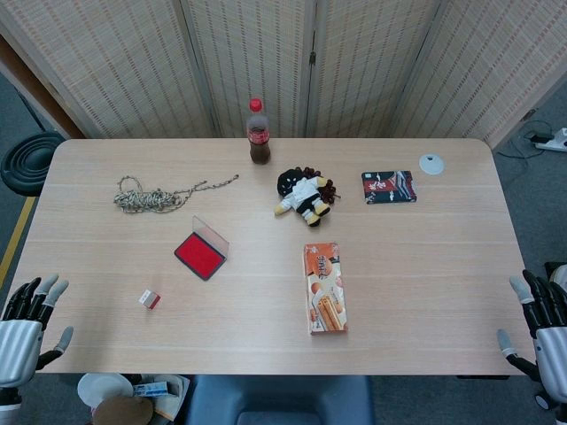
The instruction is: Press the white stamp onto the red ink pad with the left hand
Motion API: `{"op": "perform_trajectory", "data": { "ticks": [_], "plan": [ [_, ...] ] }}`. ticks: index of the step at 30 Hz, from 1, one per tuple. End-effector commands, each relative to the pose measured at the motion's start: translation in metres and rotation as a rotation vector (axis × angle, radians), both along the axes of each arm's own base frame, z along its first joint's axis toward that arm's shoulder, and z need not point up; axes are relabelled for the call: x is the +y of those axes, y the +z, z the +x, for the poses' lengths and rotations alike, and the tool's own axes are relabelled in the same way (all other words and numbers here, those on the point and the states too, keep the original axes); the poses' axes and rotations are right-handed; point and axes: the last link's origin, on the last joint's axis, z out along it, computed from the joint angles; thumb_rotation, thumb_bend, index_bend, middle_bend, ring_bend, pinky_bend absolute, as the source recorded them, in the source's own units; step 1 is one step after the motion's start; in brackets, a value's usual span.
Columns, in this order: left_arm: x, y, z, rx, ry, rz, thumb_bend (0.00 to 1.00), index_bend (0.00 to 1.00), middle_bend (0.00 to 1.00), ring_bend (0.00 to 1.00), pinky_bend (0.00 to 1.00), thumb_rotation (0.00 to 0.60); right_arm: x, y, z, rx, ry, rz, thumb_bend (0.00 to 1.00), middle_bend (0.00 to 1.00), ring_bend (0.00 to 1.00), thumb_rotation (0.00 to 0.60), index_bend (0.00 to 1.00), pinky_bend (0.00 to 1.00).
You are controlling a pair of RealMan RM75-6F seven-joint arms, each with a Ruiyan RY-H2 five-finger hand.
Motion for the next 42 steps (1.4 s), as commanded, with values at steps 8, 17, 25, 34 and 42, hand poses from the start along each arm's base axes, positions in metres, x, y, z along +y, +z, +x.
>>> {"op": "perform_trajectory", "data": {
  "ticks": [8,17,25,34,42],
  "plan": [
    [0.004,-0.007,0.000,0.026,-0.002,-0.049,0.35,0.11,0.00,0.00,0.09,0.600,-0.001,0.001,-0.002,-0.005,-0.011,-0.001,0.38,0.00,0.00,0.600,0.02,0.00],
    [0.024,-0.019,0.010,0.143,0.003,-0.197,0.35,0.12,0.00,0.00,0.09,0.600,-0.015,-0.002,-0.009,-0.007,-0.051,0.016,0.38,0.00,0.00,0.600,0.02,0.00],
    [0.061,-0.032,0.016,0.182,-0.078,-0.349,0.35,0.13,0.00,0.00,0.09,0.600,-0.025,-0.012,-0.013,0.002,-0.077,0.063,0.38,0.00,0.00,0.600,0.02,0.00],
    [0.096,-0.052,0.020,0.264,-0.075,-0.477,0.35,0.13,0.00,0.00,0.09,0.600,-0.033,-0.016,-0.018,0.001,-0.105,0.087,0.38,0.00,0.00,0.600,0.02,0.00],
    [0.112,-0.074,0.020,0.266,-0.046,-0.554,0.35,0.16,0.00,0.00,0.09,0.600,-0.034,-0.015,-0.019,-0.002,-0.107,0.086,0.38,0.00,0.00,0.600,0.02,0.00]
  ]
}}
